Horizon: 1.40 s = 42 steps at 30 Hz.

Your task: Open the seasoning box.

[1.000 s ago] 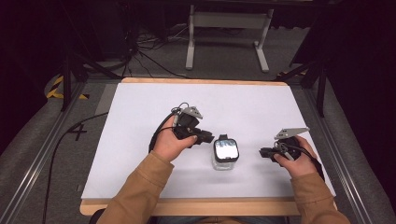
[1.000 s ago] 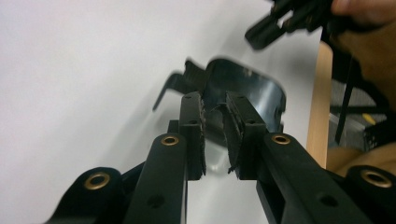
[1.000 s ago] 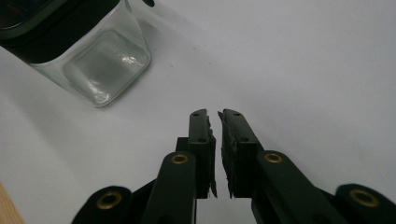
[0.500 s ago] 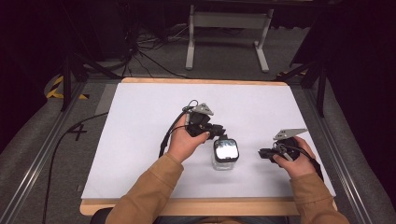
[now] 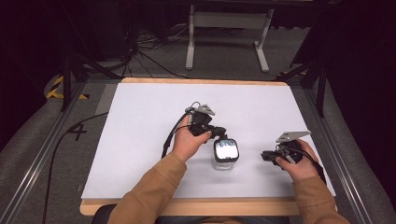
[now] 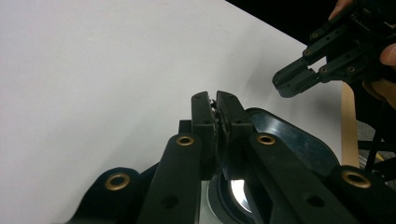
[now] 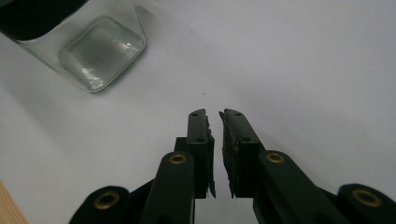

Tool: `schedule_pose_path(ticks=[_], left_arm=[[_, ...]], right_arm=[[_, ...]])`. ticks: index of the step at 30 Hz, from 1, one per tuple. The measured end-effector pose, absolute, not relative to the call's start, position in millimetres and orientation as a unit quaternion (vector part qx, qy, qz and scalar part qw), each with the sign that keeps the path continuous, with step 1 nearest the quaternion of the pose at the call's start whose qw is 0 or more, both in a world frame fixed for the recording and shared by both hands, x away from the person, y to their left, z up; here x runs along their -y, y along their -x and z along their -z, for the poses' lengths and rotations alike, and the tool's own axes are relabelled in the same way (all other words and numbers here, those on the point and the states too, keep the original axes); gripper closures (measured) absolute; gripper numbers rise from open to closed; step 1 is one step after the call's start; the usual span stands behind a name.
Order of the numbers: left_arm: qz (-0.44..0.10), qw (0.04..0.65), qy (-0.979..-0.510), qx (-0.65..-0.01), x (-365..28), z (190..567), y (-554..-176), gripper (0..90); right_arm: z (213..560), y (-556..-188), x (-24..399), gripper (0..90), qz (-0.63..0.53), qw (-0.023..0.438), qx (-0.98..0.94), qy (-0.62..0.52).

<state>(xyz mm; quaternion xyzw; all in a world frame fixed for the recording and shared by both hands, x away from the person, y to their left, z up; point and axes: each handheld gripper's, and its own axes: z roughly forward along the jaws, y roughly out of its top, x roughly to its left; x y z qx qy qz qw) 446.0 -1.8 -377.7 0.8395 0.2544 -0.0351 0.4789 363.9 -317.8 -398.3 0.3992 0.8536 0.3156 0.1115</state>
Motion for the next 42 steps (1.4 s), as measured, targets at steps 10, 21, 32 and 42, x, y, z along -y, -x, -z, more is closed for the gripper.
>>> schedule_pose_path(ticks=[10, 21, 32, 42], left_arm=[[0.034, 0.480, -0.839, -0.254, 1, 378, -447, 89.6], [0.038, 0.483, -0.837, -0.254, 1, 379, -448, 89.6], [0.041, 0.488, -0.834, -0.254, 1, 380, -449, 89.5], [0.046, 0.489, -0.832, -0.256, 1, 381, -450, 89.5]], right_arm=[[398, -363, 311, 82.0, -0.317, 0.110, -0.858, -0.390], [386, -354, 291, 83.0, -0.361, 0.091, -0.861, -0.346], [378, -345, 271, 86.7, -0.378, 0.071, -0.871, -0.307], [377, -341, 259, 88.3, -0.389, 0.060, -0.873, -0.287]])
